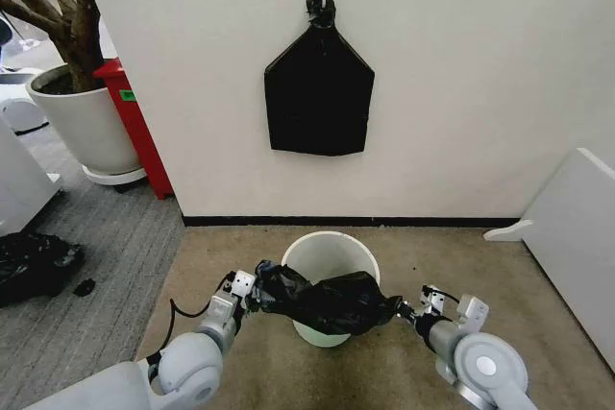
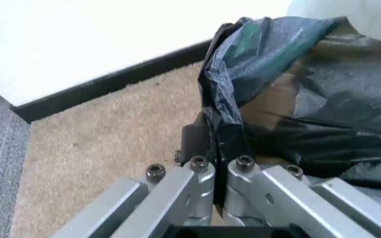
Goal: Place the garbage bag over the trash bin.
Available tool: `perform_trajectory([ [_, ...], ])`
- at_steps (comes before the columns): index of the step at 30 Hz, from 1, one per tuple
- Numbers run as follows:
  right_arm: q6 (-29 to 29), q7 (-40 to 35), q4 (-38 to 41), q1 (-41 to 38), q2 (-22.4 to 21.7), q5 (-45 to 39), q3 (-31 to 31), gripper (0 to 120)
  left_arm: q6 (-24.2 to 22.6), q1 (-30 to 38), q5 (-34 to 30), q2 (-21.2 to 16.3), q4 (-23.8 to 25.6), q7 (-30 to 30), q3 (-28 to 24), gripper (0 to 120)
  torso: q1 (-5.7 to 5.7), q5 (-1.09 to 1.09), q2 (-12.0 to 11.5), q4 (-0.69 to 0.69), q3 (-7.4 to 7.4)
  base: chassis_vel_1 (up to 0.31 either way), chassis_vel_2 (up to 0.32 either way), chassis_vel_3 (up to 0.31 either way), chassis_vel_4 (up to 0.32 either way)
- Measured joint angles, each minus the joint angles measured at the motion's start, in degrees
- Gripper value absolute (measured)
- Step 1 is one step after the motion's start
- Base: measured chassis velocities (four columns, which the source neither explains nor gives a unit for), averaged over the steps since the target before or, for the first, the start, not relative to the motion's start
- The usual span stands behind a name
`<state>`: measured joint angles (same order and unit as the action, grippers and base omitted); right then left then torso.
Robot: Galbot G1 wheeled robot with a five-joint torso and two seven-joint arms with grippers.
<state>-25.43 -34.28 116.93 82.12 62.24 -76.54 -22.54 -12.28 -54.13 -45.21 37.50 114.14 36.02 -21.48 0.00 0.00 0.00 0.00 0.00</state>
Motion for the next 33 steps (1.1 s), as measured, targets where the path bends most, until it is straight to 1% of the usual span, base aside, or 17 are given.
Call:
perform_trajectory([
  [6, 1.0, 1.2, -2.8, -1.1, 0.6, 2.0, -0.4, 0, 0.6, 1.2, -0.4, 3.8, -3.4, -0.3, 1.8, 0, 0.0, 0.0, 0.0, -0.01, 0.0, 0.0, 0.0, 0.0, 0.0],
  [8, 1.0, 1.3, -2.8, -0.8, 0.7, 2.3, -0.4, 0, 0.6, 1.2, -0.3, 4.0, -3.4, -0.3, 1.8, 0, 0.0, 0.0, 0.0, 0.0, 0.0, 0.0, 0.0, 0.0, 0.0],
  [10, 1.1, 1.2, -1.8, 0.1, 0.6, 2.4, -0.9, 0, 0.6, 0.7, -0.4, 3.8, -2.3, -0.2, 1.4, 0, 0.0, 0.01, 0.0, -0.01, 0.0, 0.0, 0.0, 0.0, 0.0],
  [13, 0.9, 0.4, 1.1, 1.3, 0.1, 1.3, -2.3, 0, 0.5, -0.7, 0.4, 2.1, 0.1, -0.1, 1.0, 0, 0.0, -0.01, 0.0, 0.0, 0.0, 0.0, 0.0, 0.0, 0.0],
  [14, 0.9, 0.4, 1.1, 1.3, 0.1, 1.3, -2.3, 0, 0.5, -0.7, 0.4, 2.1, 0.1, -0.1, 1.0, 0, 0.0, -0.01, 0.0, 0.0, 0.0, 0.0, 0.0, 0.0, 0.0],
  [16, 0.2, -1.0, 3.2, 1.7, -0.4, -0.5, -3.2, 0, 0.3, -0.9, 0.7, 0.3, 2.2, -0.1, 0.9, 0, 0.0, 0.0, 0.0, 0.0, 0.0, 0.0, 0.0, 0.0, 0.0],
  [19, -1.8, -5.8, 8.4, 2.5, -2.1, -5.3, -4.8, 0, -1.4, -0.8, -0.4, -2.8, 6.9, 0.0, 1.2, 0, 0.0, 0.0, 0.0, 0.0, 0.0, 0.0, 0.0, 0.0, 0.0],
  [20, -1.8, -5.8, 8.4, 2.5, -2.1, -5.3, -4.8, 0, -1.4, -0.8, -0.4, -2.8, 6.9, 0.0, 1.2, 0, 0.0, 0.0, 0.0, 0.0, 0.0, 0.0, 0.0, 0.0, 0.0],
  [21, -2.3, -7.2, 9.8, 2.8, -2.7, -6.4, -5.2, 0, -2.1, -0.8, -1.0, -3.6, 8.3, 0.2, 1.4, 0, 0.0, 0.0, 0.0, 0.0, 0.0, 0.0, 0.0, 0.0, 0.0],
  [25, -3.8, -15.2, 17.9, 3.6, -5.5, -12.9, -7.0, 0, -4.7, -1.3, -3.4, -7.5, 15.9, 0.9, 4.4, 0, 0.0, 0.0, 0.0, -0.01, -0.01, 0.0, 0.0, 0.0, 0.0],
  [26, -3.8, -15.2, 17.9, 3.6, -5.5, -12.9, -7.0, 0, -4.7, -1.3, -3.4, -7.5, 15.9, 0.9, 4.4, 0, 0.0, 0.0, 0.0, -0.01, -0.01, 0.0, 0.0, 0.0, 0.0],
  [29, -4.1, -19.2, 22.1, 3.0, -7.0, -17.1, -8.0, 0, -4.6, -2.0, -3.4, -9.9, 19.5, 0.3, 8.0, 0, 0.0, 0.0, 0.0, 0.01, 0.0, 0.0, 0.0, 0.0, 0.0],
  [32, -4.1, -19.7, 24.7, 2.8, -7.9, -17.6, -8.3, 0, -3.5, -2.3, -3.1, -10.9, 21.6, 0.5, 10.9, 0, 0.0, 0.0, 0.0, 0.0, -0.01, 0.0, 0.0, 0.0, 0.0],
  [33, -4.1, -19.7, 24.7, 2.8, -7.9, -17.6, -8.3, 0, -3.5, -2.3, -3.1, -10.9, 21.6, 0.5, 10.9, 0, 0.0, 0.0, 0.0, 0.0, -0.01, 0.0, 0.0, 0.0, 0.0],
])
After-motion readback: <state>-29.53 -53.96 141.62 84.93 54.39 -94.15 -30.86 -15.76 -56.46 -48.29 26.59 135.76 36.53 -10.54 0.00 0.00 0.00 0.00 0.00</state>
